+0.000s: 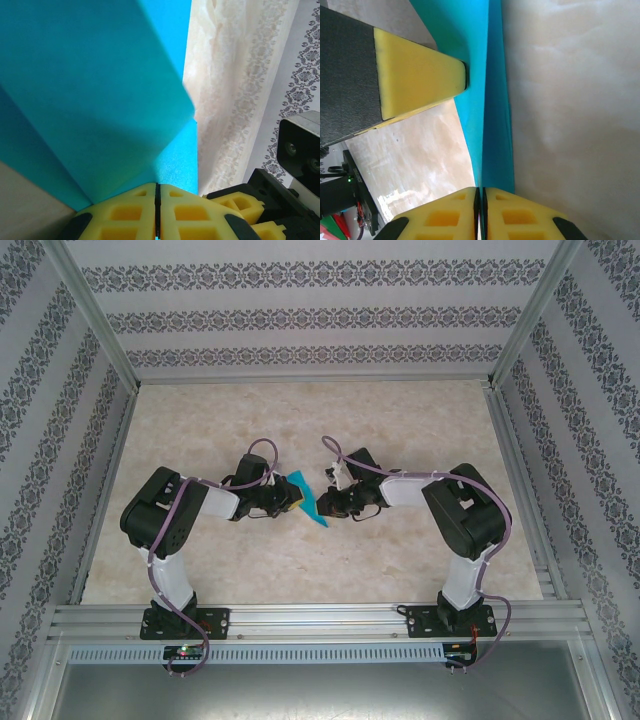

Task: Fold a paper plane with a square sheet of paper (pick it up from the middle)
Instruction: Fold the wing for the fifth time at the center of the table.

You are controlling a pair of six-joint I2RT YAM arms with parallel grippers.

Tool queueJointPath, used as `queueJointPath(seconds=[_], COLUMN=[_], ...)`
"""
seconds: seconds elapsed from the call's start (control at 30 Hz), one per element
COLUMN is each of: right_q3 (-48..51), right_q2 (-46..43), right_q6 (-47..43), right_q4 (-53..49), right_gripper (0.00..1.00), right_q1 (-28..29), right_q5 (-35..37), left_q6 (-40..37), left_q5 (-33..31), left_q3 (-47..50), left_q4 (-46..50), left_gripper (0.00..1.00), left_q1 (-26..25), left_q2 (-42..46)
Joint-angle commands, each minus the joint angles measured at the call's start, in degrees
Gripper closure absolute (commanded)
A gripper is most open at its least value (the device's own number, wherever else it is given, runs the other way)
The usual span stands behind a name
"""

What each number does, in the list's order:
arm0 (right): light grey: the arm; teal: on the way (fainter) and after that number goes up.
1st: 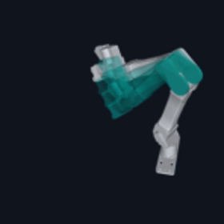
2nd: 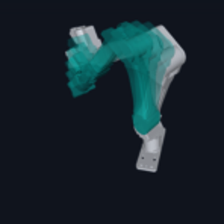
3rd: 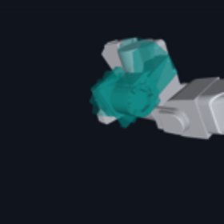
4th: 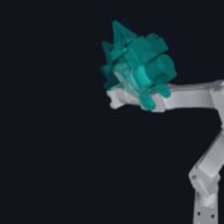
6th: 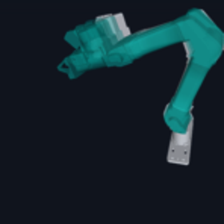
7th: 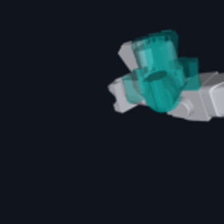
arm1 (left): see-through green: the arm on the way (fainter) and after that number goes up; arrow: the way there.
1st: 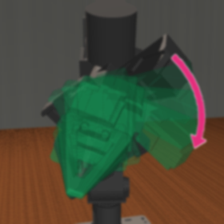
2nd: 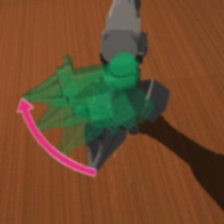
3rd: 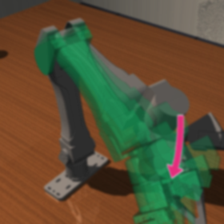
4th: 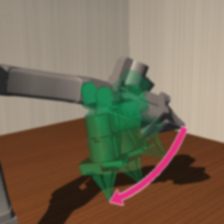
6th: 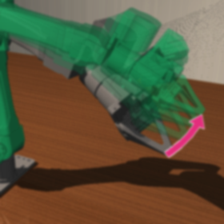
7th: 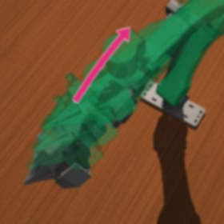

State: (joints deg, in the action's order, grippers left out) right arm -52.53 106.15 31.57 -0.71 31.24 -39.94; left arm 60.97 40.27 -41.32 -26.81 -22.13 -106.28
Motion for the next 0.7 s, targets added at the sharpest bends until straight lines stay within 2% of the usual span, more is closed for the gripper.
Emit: queueJointPath(seconds=[0.0, 0.27, 0.5, 0.67], right_q3=[-1.4, -2.0, -2.1, -1.6], right_q2=[2.1, 4.0, -0.7, -2.8], right_q6=[-0.9, -0.9, -2.2, -3.1], right_q4=[-1.2, -1.0, -4.4, -6.7], right_gripper=[0.87, 0.87, 0.8, 0.78], right_q1=[-0.2, 0.0, -0.2, -0.7], right_q5=[-0.3, -0.7, -1.1, -1.5], left_q6=[0.7, 0.7, 0.4, 0.2], left_q5=[-0.3, -0.5, -0.8, -0.9], left_q3=[1.1, 1.0, 0.8, 1.3], left_q4=[-1.9, -1.6, -0.3, 0.0], left_gripper=[0.89, 0.89, 0.89, 0.89], left_q1=[-0.5, -0.5, -0.5, -0.5], left_q2=[-0.7, -0.8, -1.0, -1.0])
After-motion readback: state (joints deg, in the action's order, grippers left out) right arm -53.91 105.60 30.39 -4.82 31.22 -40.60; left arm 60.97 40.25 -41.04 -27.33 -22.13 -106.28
